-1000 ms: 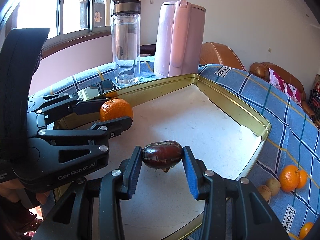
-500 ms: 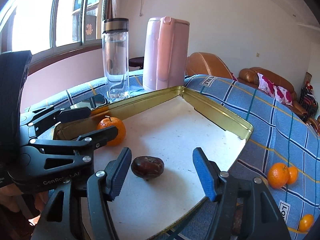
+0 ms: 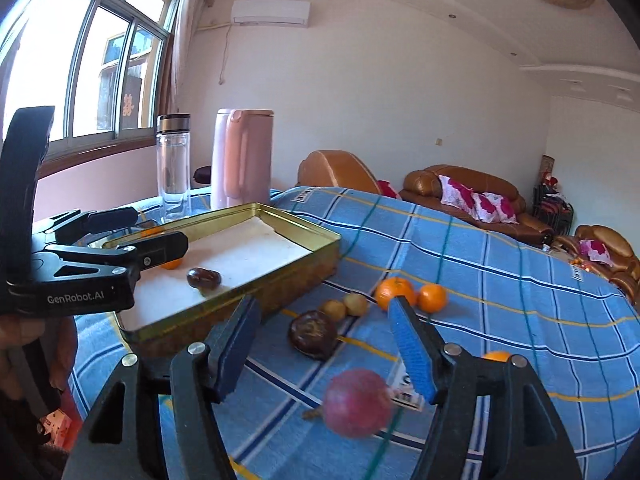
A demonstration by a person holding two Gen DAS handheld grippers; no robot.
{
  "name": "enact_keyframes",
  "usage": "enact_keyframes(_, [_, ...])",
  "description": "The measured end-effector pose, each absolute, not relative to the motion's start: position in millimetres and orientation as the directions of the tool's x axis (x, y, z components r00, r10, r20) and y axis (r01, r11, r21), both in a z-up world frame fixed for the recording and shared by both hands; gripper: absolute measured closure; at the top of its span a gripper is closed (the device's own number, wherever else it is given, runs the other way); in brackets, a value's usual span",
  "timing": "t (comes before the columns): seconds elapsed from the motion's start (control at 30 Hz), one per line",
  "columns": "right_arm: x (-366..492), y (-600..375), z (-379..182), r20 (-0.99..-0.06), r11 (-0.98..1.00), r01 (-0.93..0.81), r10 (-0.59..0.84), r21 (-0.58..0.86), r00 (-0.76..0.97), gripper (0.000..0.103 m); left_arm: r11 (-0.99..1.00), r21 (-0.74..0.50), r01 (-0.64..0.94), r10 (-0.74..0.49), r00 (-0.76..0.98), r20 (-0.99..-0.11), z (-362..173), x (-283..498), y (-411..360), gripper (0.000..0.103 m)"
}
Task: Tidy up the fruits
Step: 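Move both tools back over the remaining fruits on the table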
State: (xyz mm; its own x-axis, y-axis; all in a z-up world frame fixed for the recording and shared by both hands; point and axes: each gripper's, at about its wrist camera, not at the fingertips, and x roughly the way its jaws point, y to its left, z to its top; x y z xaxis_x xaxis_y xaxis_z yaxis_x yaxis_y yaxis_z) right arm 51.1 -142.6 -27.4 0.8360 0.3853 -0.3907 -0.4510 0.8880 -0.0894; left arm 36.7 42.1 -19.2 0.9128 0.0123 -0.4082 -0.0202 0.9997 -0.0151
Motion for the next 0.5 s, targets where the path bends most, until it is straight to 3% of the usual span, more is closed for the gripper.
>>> enact_keyframes(0.23, [61.1, -218.3, -39.7, -0.434, 0.958, -0.283, 0.235, -0.047, 0.870, 0.035, 0.993, 0.026, 0.113, -0.088, 0.879, -0.469, -31.7, 51.2, -21.9, 0.010])
enact_keyframes(0.5, [66.1, -268.5, -58.2, -0.509, 0.983, -0.185, 0.156, -0.006, 0.847, 0.035, 0.971, 0.049, 0.234, -0.171, 0.825, -0.539, -45.0, 67.2, -72.0, 0.010])
